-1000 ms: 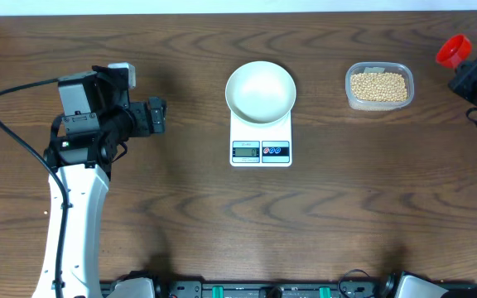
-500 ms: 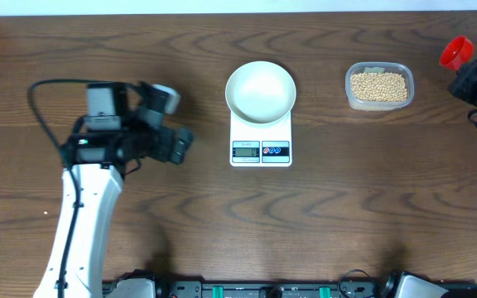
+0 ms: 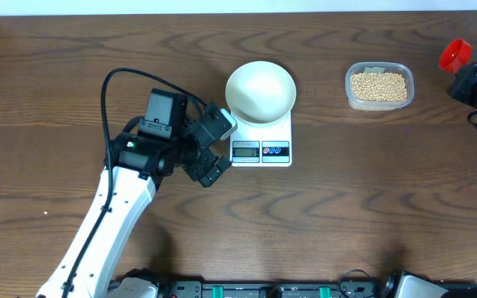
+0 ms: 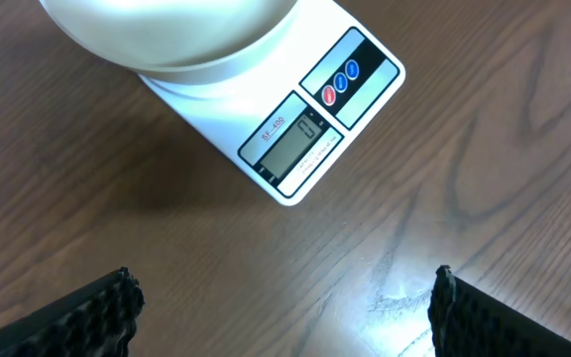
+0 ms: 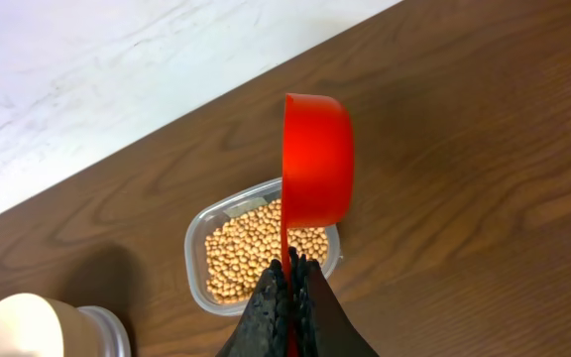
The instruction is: Scoop item into bowl and weigh 50g on scale
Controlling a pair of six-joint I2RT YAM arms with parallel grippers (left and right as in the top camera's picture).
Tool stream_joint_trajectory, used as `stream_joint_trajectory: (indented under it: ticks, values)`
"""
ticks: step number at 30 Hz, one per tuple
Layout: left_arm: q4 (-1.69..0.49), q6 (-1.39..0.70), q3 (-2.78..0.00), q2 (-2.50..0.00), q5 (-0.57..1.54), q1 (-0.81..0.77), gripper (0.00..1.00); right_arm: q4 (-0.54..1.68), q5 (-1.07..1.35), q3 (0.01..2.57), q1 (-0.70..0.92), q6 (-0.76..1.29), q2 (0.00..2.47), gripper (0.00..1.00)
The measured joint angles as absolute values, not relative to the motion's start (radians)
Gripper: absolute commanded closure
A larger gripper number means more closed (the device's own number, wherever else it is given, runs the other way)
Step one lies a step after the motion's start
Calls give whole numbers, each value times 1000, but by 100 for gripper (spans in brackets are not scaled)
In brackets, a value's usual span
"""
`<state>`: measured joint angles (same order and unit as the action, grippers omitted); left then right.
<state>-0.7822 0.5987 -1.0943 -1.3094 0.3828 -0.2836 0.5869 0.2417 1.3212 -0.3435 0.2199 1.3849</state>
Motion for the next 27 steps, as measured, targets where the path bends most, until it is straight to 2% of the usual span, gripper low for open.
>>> stream_joint_trajectory:
  ticks: [27]
  values:
    - [-781,445,-1094,-1309,360,-284,5,618,242,1321,-344,199,1385,99]
